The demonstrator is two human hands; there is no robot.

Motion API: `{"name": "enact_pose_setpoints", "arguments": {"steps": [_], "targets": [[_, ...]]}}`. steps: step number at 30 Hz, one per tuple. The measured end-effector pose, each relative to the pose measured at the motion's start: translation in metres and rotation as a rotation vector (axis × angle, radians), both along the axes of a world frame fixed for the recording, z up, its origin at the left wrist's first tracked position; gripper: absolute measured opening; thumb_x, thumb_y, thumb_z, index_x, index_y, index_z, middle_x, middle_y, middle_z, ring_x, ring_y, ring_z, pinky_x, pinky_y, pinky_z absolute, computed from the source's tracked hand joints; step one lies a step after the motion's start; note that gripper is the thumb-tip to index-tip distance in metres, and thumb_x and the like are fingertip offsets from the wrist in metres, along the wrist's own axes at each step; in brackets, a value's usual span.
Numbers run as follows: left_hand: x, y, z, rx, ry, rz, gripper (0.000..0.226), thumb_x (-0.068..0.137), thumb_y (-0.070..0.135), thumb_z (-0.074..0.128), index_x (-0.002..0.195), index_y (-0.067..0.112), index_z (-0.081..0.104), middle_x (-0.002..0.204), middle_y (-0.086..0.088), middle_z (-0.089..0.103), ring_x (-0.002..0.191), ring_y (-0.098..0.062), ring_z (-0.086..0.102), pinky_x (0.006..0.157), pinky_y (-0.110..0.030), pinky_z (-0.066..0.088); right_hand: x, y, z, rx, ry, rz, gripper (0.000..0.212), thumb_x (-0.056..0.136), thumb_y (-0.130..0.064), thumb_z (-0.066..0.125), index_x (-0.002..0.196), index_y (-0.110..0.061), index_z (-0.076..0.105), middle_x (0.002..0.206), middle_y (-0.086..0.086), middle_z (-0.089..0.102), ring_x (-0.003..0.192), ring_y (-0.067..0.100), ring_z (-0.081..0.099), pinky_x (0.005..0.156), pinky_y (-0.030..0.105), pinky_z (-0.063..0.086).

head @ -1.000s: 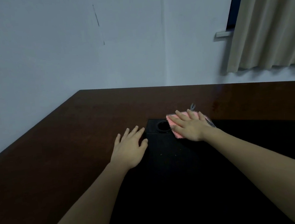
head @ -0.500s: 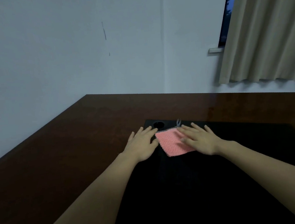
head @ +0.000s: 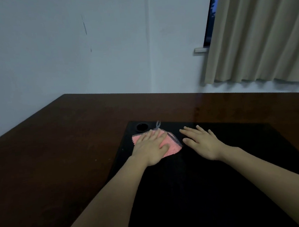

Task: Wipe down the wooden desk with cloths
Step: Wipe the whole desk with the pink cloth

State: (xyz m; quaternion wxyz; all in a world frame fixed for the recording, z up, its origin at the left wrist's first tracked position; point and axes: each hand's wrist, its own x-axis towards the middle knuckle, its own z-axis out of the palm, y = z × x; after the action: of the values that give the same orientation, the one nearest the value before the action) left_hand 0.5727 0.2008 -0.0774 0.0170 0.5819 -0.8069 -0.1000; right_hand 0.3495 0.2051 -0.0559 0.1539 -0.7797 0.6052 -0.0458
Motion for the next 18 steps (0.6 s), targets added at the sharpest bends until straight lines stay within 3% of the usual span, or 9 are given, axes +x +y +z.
{"name": "enact_pose_setpoints", "arguments": {"steps": [11,18], "targets": [[0.111,0.019,0.000,0.035,-0.044,0.250,0.060,0.107,0.054,0.018,0.162,0.037,0.001,0.170,0.007,-0.009,0.156,-0.018,-0.009,0.126,-0.040,-0.003,0.085,-0.039,-0.009,-0.021,-0.062,0.121,0.052,0.108,-0.051,0.024,0.159,-0.040,0.022,0.169,-0.013,0.012,0.157,0.024,-0.004,0.121,0.061,-0.004],[0.079,0.000,0.000,0.018,-0.061,0.094,0.058,0.108,0.049,0.019,0.162,0.037,0.000,0.170,0.009,-0.008,0.156,-0.018,-0.010,0.126,-0.042,-0.005,0.076,-0.066,-0.010,-0.096,-0.068,0.053,0.050,0.109,-0.047,0.024,0.157,-0.037,0.030,0.167,-0.014,0.019,0.157,0.020,0.000,0.121,0.060,-0.002]]}}
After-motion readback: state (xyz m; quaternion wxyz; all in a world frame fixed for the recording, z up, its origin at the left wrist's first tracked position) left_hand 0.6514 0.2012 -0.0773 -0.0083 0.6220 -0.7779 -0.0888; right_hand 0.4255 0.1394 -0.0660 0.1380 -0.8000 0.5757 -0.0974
